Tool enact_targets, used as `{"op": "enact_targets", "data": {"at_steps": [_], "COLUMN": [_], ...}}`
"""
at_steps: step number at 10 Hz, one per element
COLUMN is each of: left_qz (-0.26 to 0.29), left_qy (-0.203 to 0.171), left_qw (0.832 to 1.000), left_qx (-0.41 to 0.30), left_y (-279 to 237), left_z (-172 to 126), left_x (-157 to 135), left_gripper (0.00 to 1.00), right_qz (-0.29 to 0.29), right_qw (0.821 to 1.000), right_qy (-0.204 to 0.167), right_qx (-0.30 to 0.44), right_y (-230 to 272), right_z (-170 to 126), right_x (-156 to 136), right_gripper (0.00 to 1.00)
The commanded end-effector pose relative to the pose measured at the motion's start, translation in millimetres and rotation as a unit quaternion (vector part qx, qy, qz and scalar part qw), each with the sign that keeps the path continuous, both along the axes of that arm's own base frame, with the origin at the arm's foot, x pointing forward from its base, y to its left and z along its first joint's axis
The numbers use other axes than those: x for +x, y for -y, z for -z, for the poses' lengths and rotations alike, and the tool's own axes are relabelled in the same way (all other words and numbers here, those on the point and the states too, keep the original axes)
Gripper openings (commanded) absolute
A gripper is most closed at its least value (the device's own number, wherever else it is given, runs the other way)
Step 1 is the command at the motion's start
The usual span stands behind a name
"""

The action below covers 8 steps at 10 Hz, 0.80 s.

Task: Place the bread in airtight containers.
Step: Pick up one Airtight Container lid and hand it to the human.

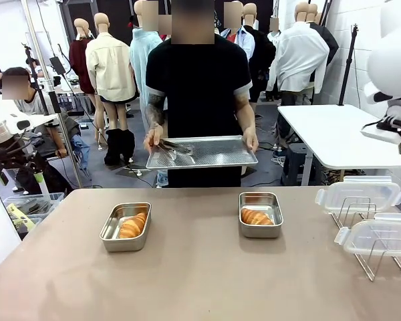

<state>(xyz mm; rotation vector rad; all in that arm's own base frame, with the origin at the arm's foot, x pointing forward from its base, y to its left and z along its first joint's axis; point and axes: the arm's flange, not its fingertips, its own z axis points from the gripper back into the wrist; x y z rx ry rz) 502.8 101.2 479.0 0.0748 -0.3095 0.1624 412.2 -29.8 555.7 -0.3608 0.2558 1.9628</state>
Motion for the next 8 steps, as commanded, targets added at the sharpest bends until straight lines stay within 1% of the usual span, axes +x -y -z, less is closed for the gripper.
{"op": "enact_targets", "data": {"at_steps": [1,2,4,6,7,8], "left_qz": [-0.002,-0.002,-0.002,-0.002,-0.002,-0.002], "left_qy": [0.000,0.000,0.000,0.000,0.000,0.000], "left_qw": [1.000,1.000,1.000,1.000,1.000,1.000], "left_qx": [0.004,0.004,0.004,0.004,0.004,0.004], "left_y": [-0.1,-0.1,-0.1,-0.1,-0.1,-0.1], "left_z": [-0.4,-0.4,-0.4,-0.4,-0.4,-0.4], "left_x": [-1.9,-1.9,-1.9,-1.9,-1.9,-1.9], "left_gripper": [1.00,1.00,1.00,1.00,1.00,1.00], "right_qz": [0.017,0.072,0.141,0.197,0.215,0.231], "right_qw": [0.994,0.988,0.974,0.957,0.950,0.946], "right_qy": [0.023,0.005,-0.032,-0.051,-0.065,-0.069], "right_qx": [0.106,0.135,0.173,0.207,0.218,0.216], "right_y": [15.1,13.8,6.5,-0.3,-2.9,-5.0], "right_z": [35.1,40.5,37.5,33.3,33.8,36.3], "right_x": [-20.2,-21.0,-21.1,-18.9,-16.5,-17.5], "right_gripper": [1.00,1.00,1.00,1.00,1.00,1.00]}}
